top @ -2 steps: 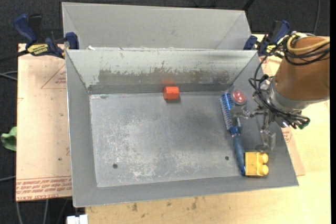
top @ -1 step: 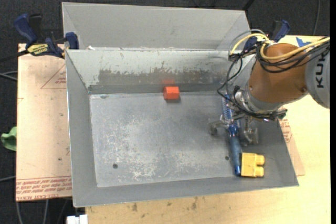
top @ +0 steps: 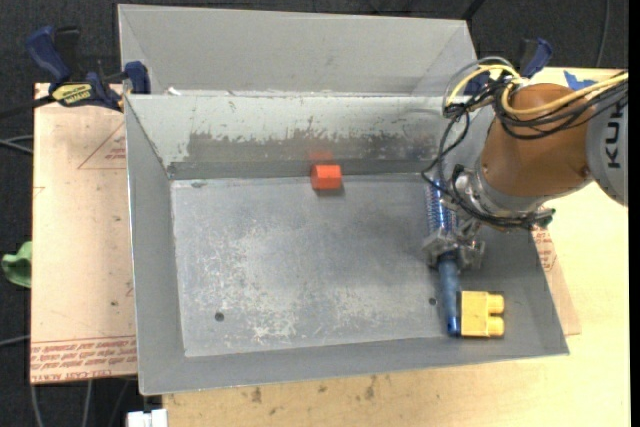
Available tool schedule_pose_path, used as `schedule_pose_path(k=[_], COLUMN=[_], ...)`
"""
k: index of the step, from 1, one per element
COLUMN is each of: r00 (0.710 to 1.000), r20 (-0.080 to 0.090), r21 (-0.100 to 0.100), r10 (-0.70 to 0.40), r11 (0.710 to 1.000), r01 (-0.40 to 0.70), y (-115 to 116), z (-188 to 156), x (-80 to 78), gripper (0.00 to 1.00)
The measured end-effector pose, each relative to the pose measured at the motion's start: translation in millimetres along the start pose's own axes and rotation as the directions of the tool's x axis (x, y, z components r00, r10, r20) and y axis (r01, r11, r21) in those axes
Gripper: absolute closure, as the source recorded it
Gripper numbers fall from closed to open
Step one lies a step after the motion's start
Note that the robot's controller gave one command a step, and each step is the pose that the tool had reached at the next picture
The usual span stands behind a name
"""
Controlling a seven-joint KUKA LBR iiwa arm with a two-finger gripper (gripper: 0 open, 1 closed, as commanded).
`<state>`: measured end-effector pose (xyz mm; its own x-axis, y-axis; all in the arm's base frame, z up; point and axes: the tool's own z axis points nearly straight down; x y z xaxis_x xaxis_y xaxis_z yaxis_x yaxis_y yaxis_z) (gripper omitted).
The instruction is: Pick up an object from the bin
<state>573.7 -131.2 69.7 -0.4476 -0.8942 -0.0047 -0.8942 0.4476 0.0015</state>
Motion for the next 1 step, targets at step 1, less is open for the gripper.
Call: schedule_pose_path(k=[1], r00=[1.0], r20=[0.0], r21=[0.009], r10=[0.011], r11=[1.0], r01=[-0.011], y=[32.5], z=[-151.4], x=[-1.2], gripper=[1.0])
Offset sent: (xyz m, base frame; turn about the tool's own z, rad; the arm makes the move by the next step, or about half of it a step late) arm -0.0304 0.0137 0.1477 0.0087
